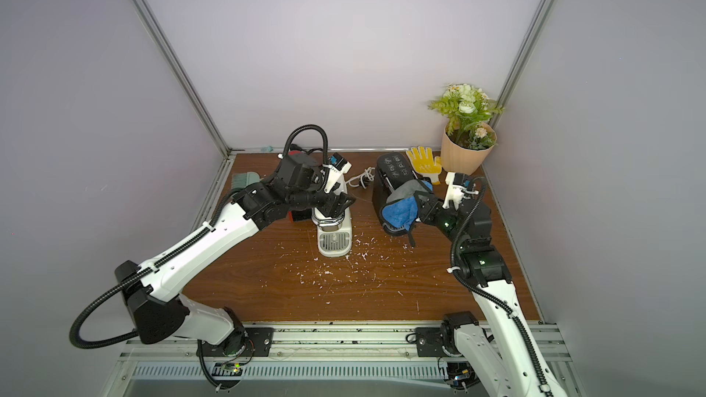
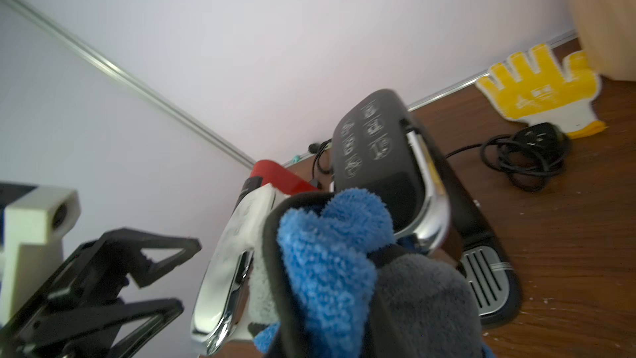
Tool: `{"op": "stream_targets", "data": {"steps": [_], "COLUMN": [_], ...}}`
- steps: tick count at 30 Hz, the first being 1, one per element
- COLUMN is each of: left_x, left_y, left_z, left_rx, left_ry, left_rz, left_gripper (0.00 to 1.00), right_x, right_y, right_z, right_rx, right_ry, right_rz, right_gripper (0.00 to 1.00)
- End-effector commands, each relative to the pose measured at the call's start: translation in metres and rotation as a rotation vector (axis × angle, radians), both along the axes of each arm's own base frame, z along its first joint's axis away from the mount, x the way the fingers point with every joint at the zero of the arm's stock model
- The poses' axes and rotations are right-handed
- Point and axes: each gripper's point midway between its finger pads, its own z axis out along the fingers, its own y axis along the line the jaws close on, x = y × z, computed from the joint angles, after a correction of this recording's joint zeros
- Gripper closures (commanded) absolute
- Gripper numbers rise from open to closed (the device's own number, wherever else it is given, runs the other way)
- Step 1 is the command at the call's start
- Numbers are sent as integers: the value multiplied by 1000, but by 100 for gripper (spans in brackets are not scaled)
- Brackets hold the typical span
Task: Wipe the surface of a coffee machine
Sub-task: Adjust the cleaning item, then wipe the dirt from the surface of the coffee machine.
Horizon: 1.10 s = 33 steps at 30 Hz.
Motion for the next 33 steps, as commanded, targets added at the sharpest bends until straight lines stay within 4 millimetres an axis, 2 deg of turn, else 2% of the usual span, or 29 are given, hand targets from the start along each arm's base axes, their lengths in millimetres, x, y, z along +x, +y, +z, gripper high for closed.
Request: {"op": "stream_targets", "data": {"steps": [1,7,12,14,21,33], "left_x": [3,-12,-18,-19,-22,-24], "left_y": [10,19,29,30,15,10], "left_z": [9,1,-13,-18,-28,-31], "left_rx": [-73,-126,-112,-119,-169,-195], "left_ry": [-23,-8,3,10,55,72], "left_rz": [83,82,105,112,59,42], "left_gripper": [30,31,31,31,33,35], "right_x": [8,27,27,28,37,62], "right_y": [-12,-15,-30,-30,-20,11], "right_z": [7,-9,-33,-43,-71,-85], "right_rx": [11,144,194,208,290,301], "right_ry": [-45,-80,-69,-56,-17,7], "right_rz": [-35,-65,-164,-170,-131,-54], "right_gripper": [92,93,94,94,94,94]}}
